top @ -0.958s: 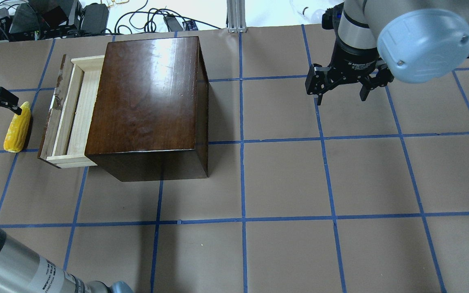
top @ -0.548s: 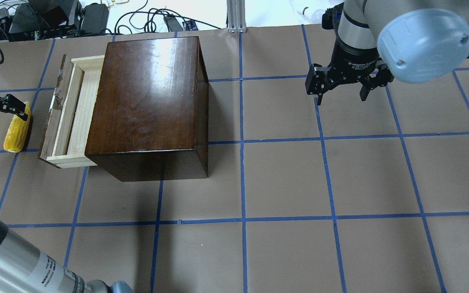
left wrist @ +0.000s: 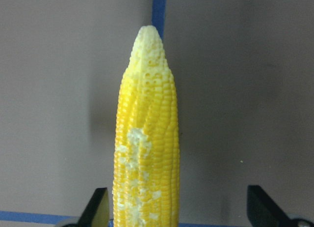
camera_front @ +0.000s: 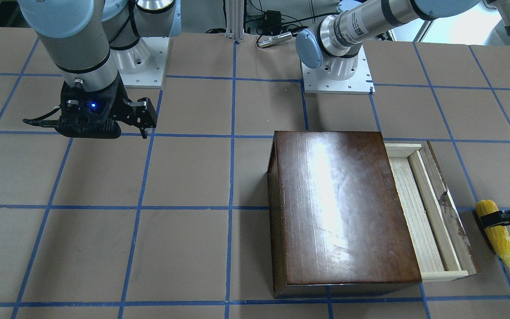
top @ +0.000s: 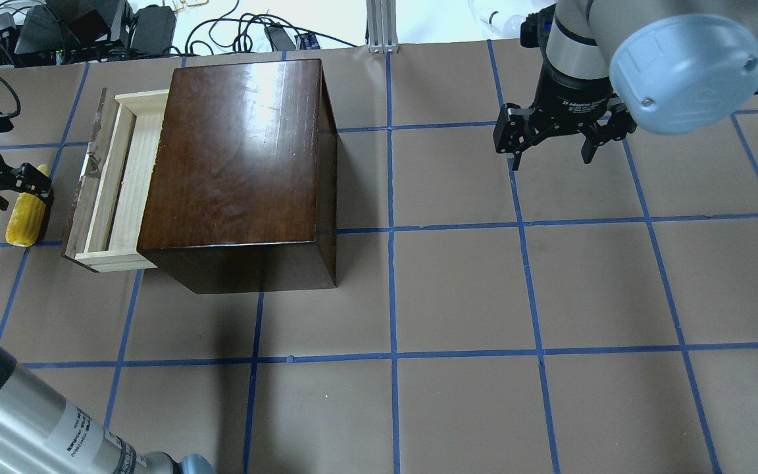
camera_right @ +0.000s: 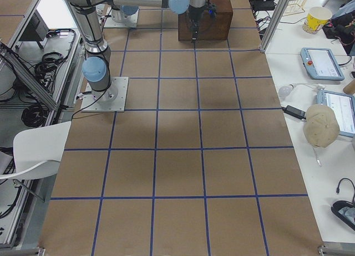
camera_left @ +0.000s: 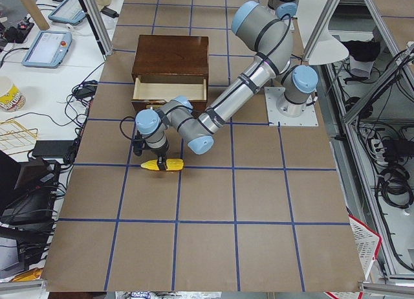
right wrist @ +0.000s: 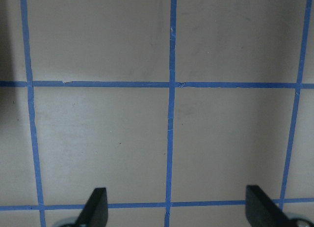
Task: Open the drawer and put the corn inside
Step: 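Lower the left gripper and grasp the yellow corn cob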
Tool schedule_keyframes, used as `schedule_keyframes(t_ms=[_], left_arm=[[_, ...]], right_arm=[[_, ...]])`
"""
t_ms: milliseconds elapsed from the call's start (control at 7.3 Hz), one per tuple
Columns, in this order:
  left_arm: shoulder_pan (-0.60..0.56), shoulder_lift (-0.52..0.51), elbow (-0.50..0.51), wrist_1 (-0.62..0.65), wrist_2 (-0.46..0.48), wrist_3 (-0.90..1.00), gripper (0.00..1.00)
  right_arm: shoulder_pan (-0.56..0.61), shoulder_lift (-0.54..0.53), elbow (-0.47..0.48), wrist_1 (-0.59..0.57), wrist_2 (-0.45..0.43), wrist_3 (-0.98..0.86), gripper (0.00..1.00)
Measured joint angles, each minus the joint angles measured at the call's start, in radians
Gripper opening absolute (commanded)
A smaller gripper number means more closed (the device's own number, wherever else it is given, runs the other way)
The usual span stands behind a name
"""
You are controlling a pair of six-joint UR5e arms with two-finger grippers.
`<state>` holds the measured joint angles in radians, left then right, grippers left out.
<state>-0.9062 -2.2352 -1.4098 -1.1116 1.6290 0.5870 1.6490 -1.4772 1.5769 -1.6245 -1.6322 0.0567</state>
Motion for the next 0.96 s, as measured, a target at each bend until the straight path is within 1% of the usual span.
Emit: schedule_keyframes(t_ms=[137, 274, 411, 548, 685, 958], left_arm=[[0.001, -0.009, -0.002, 0.017, 0.014, 0.000, 0.94], [0.001, -0.017, -0.002, 0.028, 0.019, 0.000, 0.33], [0.001, -0.021, 0.000, 0.032, 0.019, -0.001, 0.22], [0.001, -0.022, 0.001, 0.034, 0.017, -0.001, 0.06], [0.001, -0.022, 0.003, 0.034, 0.017, 0.000, 0.00], [0.001, -0.010, 0.008, 0.027, 0.015, 0.000, 0.00]], right_arm=[[0.000, 0.000, 0.000, 0.000, 0.000, 0.000, 1.00], [0.000, 0.000, 0.000, 0.000, 0.000, 0.000, 1.00], [0.000, 0.000, 0.000, 0.000, 0.000, 0.000, 1.00], [0.000, 0.000, 0.000, 0.000, 0.000, 0.000, 1.00], [0.000, 0.000, 0.000, 0.000, 0.000, 0.000, 1.00], [0.000, 0.000, 0.000, -0.001, 0.000, 0.000, 1.00]])
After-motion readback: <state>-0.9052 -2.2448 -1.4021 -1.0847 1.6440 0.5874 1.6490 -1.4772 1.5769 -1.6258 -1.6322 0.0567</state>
